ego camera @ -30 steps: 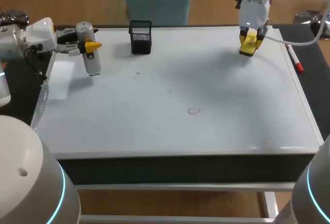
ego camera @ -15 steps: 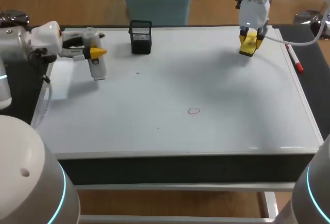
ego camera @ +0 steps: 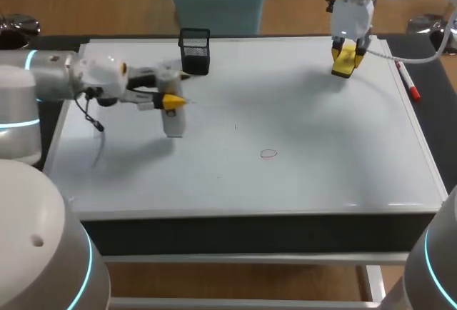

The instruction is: Pick up the inspection probe, press it on each red-marked spot on the whiteboard one by one, put down the probe, pick up the eraser, and wipe off all the red marks.

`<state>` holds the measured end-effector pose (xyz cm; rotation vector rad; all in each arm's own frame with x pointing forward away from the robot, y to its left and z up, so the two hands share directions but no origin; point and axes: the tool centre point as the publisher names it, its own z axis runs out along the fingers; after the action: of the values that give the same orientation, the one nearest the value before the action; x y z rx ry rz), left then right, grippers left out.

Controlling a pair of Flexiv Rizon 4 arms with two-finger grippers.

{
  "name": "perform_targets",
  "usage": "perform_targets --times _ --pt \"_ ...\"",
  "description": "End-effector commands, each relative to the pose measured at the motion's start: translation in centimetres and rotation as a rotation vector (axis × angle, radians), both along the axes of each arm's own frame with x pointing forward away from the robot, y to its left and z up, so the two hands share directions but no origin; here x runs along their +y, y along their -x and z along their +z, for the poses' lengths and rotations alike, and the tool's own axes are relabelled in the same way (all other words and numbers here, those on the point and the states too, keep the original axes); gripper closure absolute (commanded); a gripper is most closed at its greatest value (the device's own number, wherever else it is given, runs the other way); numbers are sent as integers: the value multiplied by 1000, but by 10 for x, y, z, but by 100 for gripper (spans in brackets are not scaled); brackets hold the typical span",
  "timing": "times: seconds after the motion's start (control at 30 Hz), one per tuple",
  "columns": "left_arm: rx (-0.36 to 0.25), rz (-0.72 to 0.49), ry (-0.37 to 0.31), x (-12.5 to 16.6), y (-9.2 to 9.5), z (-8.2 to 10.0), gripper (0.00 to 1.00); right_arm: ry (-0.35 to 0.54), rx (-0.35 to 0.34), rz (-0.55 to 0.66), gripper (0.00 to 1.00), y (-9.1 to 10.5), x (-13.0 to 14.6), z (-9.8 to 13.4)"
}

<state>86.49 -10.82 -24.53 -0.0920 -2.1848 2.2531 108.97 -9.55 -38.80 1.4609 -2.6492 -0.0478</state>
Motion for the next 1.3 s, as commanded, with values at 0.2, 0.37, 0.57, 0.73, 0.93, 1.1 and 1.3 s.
perform_targets --times 0.2,0.37,0.57,0.73,0.93,1.1,1.3 --pt "31 -171 46 -69 22 -3 100 2 3 2 100 -2 -1 1" --pt "21 -243 41 -99 30 -2 100 2 3 2 100 -2 -1 1" --pt "32 -282 42 -133 35 -8 100 2 3 2 100 -2 -1 1" --pt "53 -312 48 -161 42 -13 100 2 3 2 100 -2 -1 1" --pt "69 -314 63 -179 48 -17 100 2 3 2 100 -2 -1 1" --pt "44 -341 64 -188 48 -17 100 2 3 2 100 -2 -1 1" --pt "30 -340 59 -193 45 -16 100 2 3 2 100 -2 -1 1"
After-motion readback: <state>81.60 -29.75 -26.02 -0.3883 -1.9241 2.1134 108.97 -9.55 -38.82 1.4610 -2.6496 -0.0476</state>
